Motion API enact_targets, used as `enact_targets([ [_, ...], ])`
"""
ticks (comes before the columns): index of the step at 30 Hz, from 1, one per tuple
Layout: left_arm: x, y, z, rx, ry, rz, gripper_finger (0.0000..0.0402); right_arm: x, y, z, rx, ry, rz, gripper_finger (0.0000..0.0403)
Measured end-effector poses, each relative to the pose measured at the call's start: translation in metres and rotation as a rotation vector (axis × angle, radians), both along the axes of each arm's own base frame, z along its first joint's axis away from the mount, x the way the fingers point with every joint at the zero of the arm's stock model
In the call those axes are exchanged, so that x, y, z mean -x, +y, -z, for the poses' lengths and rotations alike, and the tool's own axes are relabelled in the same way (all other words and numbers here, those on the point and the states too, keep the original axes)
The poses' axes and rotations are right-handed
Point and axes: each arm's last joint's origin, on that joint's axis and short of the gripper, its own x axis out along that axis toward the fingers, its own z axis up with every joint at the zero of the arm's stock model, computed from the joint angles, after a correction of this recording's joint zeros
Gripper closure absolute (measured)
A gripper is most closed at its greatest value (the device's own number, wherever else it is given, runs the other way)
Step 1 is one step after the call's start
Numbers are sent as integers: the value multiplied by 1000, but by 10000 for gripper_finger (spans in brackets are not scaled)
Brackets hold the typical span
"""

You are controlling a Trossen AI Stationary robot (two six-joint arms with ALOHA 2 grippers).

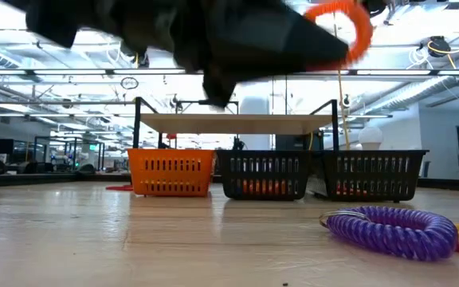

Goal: Pick & Place Office Desk Supplies
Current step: Put the orange spring keychain into the left black bin

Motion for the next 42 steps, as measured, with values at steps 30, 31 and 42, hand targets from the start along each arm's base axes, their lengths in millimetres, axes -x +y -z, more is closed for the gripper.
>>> enact_targets([
  [30,2,136,-62,-519,252,-255,371,0,0,1,3,6,1,252],
  [31,2,136,-62,-513,253,-245,370,0,0,1,3,6,0,252],
  [42,3,138,-59,-502,283,-209,365,0,0,1,5,6,1,252],
])
